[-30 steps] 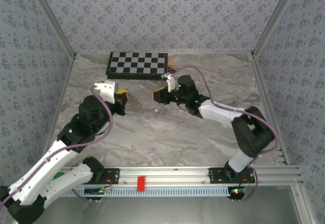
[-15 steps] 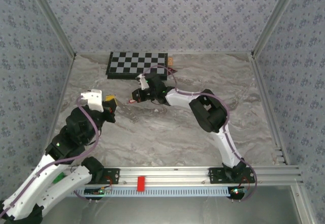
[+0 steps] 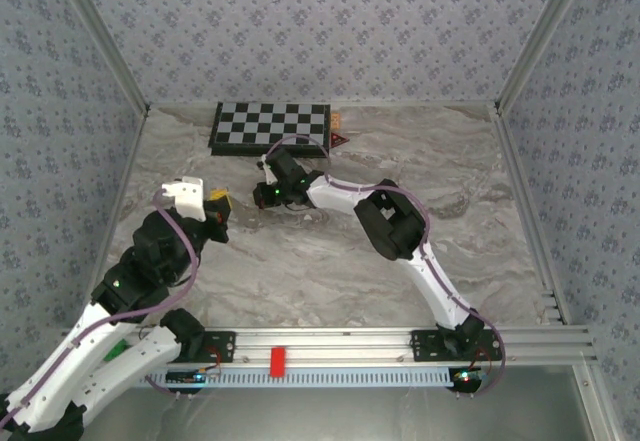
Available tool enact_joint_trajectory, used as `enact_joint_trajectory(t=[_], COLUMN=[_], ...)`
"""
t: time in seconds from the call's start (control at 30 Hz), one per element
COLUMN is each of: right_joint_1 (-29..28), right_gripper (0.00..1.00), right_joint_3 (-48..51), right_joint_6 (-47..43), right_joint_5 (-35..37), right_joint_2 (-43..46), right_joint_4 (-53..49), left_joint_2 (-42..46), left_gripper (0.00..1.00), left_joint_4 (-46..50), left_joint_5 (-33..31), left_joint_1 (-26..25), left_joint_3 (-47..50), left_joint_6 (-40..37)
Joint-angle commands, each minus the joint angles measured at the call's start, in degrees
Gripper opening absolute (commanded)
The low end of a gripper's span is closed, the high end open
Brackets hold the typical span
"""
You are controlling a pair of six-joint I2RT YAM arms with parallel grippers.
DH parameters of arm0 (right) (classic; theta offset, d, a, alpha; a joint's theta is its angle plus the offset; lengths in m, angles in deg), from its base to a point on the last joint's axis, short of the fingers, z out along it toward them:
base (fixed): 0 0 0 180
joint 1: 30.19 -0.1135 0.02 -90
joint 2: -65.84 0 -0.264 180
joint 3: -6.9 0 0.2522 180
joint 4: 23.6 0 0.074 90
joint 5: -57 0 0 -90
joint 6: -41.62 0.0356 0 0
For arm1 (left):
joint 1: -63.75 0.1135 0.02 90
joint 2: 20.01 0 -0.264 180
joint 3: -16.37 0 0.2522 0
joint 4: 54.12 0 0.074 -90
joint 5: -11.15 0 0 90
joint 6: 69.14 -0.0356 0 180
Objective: Put the keys on the keyring
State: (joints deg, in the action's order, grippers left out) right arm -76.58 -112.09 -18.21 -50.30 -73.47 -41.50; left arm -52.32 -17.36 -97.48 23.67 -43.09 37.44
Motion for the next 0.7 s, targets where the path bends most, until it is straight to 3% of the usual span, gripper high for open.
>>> enact_joint_trajectory(t=[0.0,0.3,0.67], right_joint_1=[0.3,1.3,3.9], right_gripper=[0.00,0.00,0.00], right_joint_3=[0.2,8.1,29.2], right_joint_6=[0.3,-1.0,-1.0], right_joint_5=[1.7,1.6,1.9], right_joint_2=[-1.2,4.1,16.0], right_joint_4=[-3.4,-2.1,4.3], left_joint_2=[0.3,-0.4,-2.4], left_gripper=[0.00,0.00,0.00], left_joint_4=[-1.7,-1.9,-2.9], left_joint_5=[0.7,1.0,4.1], left_joint_1=[0.1,0.1,0.1], left_joint_3=[-0.9,-0.9,-0.7], left_joint_6=[0.4,0.4,-0.4])
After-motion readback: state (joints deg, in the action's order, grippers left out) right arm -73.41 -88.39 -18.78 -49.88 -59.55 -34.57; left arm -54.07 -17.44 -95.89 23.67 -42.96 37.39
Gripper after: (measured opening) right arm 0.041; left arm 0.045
